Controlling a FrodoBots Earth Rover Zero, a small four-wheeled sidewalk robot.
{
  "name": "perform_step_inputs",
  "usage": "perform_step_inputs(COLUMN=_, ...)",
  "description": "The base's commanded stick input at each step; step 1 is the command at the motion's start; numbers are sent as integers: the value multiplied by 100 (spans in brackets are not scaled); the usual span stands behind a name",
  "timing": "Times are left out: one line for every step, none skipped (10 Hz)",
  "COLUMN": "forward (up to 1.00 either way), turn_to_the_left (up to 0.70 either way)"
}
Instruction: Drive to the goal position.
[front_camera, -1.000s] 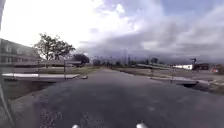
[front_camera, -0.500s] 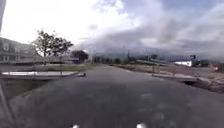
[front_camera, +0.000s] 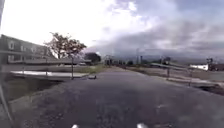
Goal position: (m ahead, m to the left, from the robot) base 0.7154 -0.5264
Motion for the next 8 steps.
perform_step_inputs(forward=70, turn_to_the_left=-1)
perform_step_inputs(forward=70, turn_to_the_left=-1)
perform_step_inputs(forward=70, turn_to_the_left=-1)
perform_step_inputs(forward=61, turn_to_the_left=-1)
perform_step_inputs(forward=44, turn_to_the_left=-1)
perform_step_inputs(forward=28, turn_to_the_left=-1)
perform_step_inputs(forward=12, turn_to_the_left=-1)
perform_step_inputs(forward=6, turn_to_the_left=-1)
